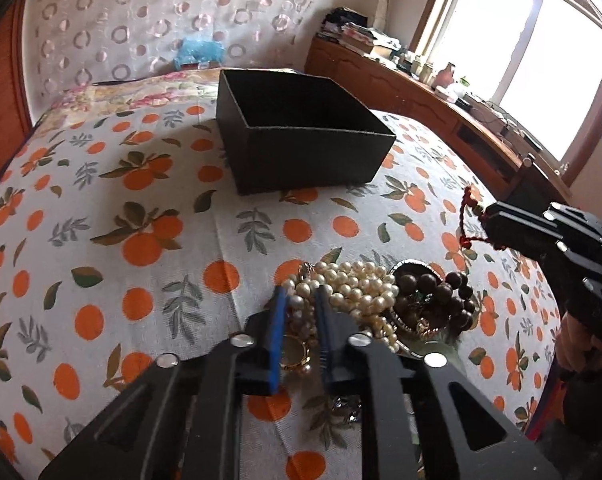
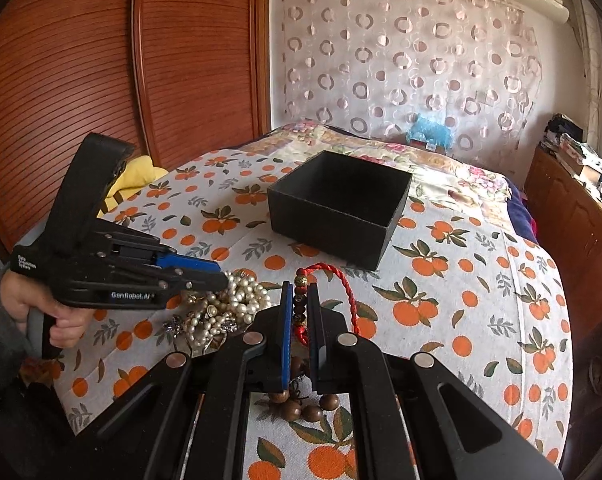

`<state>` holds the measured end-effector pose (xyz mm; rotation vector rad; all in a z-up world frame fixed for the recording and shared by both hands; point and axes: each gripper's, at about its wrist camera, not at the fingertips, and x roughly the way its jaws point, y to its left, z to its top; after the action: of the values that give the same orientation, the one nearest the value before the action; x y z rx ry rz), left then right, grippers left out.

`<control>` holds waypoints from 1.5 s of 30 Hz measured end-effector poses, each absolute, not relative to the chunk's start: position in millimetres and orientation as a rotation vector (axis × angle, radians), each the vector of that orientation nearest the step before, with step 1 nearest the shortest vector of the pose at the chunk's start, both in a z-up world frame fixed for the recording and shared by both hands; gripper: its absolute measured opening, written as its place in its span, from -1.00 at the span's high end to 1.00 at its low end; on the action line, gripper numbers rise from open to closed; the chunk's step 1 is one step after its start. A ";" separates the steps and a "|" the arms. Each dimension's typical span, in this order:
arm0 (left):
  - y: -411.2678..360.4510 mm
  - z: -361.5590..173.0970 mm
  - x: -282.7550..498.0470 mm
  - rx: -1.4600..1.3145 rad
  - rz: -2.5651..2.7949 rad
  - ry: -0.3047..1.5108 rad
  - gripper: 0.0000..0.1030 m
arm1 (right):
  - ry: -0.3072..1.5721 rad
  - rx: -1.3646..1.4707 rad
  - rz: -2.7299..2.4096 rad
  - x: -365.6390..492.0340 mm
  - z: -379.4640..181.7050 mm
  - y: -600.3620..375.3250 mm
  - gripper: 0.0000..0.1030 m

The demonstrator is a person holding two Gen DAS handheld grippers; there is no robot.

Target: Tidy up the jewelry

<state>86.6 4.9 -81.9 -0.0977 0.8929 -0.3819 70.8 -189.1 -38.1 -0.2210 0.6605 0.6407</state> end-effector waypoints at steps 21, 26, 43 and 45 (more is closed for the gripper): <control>-4.0 15.6 81.0 -0.056 -0.374 0.658 0.88 | 0.617 -0.212 0.614 87.8 -13.3 -200.3 0.85; -4.8 36.5 86.4 -0.042 -0.366 0.620 0.88 | 0.609 -0.212 0.618 101.6 -3.7 -199.3 0.85; -9.7 107.2 118.6 -0.009 -0.341 0.511 0.88 | 0.561 -0.195 0.632 145.3 28.7 -194.4 0.85; -11.9 115.8 123.1 0.003 -0.335 0.497 0.88 | 0.554 -0.196 0.631 148.3 32.1 -194.9 0.85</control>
<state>123.1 -11.9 115.8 0.0031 0.4974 -0.3347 148.3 -194.9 32.1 -0.1964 0.5541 0.6313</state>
